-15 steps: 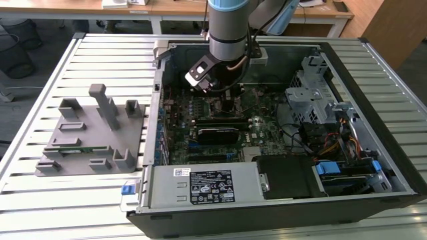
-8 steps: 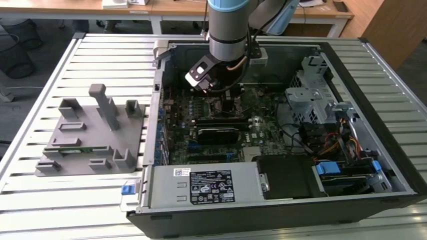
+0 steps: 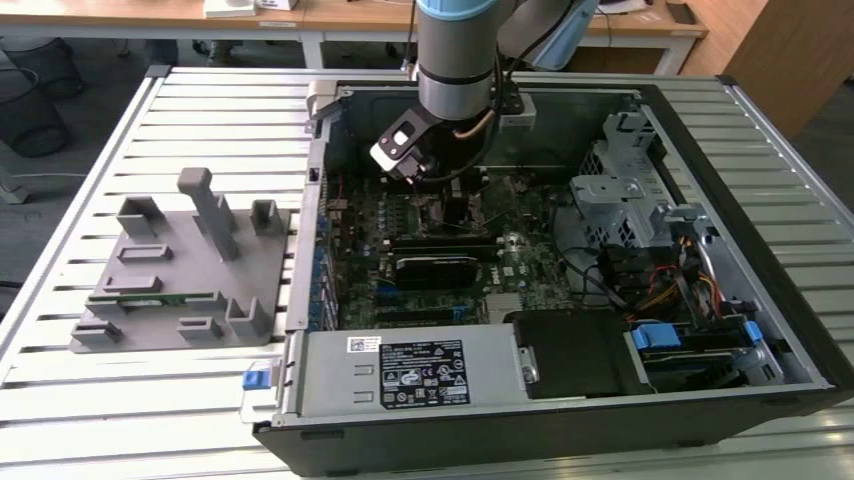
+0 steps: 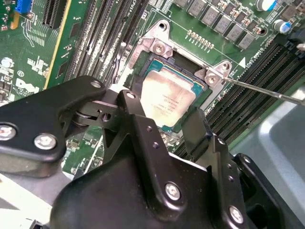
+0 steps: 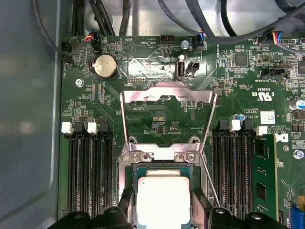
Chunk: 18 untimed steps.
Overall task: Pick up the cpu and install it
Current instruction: 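Place the cpu into insertion slot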
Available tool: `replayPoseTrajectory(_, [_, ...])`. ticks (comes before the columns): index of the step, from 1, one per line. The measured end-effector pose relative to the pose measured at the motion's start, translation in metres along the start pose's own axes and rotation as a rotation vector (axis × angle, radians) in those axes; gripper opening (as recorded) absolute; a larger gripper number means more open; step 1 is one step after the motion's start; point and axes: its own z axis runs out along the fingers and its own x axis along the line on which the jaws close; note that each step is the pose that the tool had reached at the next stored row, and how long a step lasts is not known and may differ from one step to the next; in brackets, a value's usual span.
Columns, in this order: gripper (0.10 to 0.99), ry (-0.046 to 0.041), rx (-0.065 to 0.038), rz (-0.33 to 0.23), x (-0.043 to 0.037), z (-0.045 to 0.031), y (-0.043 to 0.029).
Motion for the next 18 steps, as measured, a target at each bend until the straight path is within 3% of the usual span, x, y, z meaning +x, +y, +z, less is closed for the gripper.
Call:
replayPoseTrajectory(3, [0.588,0.0000,0.000,0.000,0.0000,-0.0035,0.0002])
replayPoseTrajectory(4, [0.525,0.0000,0.000,0.000,0.0000,-0.0047,0.0002])
replayPoseTrajectory(5, [0.525,0.0000,0.000,0.000,0.0000,-0.0056,0.0003])
replayPoseTrajectory(11, [0.231,0.0000,0.001,0.000,-0.0001,-0.0090,0.0005])
replayPoseTrajectory(13, [0.231,0.0000,0.001,0.000,-0.0001,-0.0102,0.0006])
replayPoseTrajectory(15, [0.114,0.0000,0.001,0.000,-0.0001,-0.0117,0.0006])
replayPoseTrajectory(18, [0.106,-0.0001,0.001,0.000,-0.0001,-0.0140,0.0008])
